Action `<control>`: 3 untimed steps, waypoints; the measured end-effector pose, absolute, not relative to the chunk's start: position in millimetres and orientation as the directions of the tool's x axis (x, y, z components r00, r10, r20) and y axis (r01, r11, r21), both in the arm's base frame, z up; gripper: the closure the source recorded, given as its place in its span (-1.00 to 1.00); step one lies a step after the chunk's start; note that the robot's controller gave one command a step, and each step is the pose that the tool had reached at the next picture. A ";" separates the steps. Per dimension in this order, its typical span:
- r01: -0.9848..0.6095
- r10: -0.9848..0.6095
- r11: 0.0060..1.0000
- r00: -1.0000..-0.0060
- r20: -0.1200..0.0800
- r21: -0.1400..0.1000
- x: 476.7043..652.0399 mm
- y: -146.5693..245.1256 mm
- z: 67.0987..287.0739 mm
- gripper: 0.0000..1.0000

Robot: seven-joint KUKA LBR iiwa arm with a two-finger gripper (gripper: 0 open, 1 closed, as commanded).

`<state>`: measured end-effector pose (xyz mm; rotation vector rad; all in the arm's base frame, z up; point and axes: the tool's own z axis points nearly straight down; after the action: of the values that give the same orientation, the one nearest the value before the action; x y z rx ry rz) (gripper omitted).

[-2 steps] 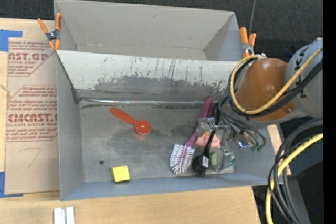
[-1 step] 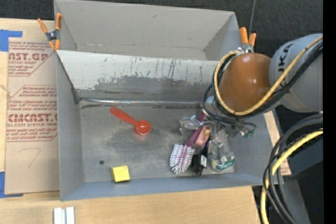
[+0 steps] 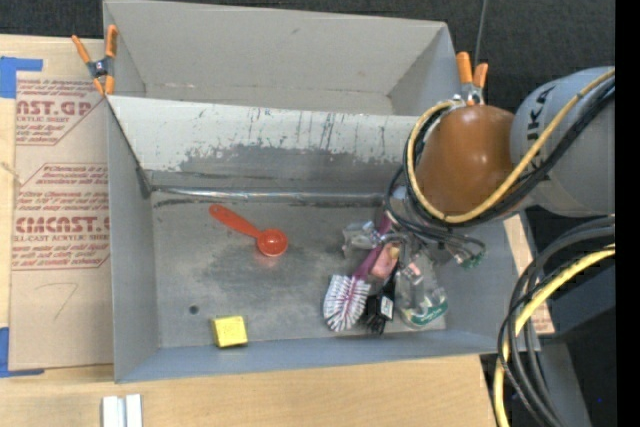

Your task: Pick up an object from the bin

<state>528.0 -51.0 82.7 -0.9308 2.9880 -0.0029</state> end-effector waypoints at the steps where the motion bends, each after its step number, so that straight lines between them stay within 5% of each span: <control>1: -0.644 -0.644 0.765 -0.765 -0.013 -0.006 553.9 -31.0 70.0 1.00; 2: -0.644 -0.644 0.765 -0.765 -0.013 -0.006 553.9 -31.0 70.0 1.00; 3: -0.895 -0.895 0.446 -0.446 -0.013 -0.012 573.4 -46.2 70.1 1.00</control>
Offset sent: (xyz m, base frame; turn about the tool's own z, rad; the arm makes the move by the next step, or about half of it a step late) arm 0.0000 0.0000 0.0000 0.0000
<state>573.4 -46.2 70.1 -1.6437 2.6568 -0.0060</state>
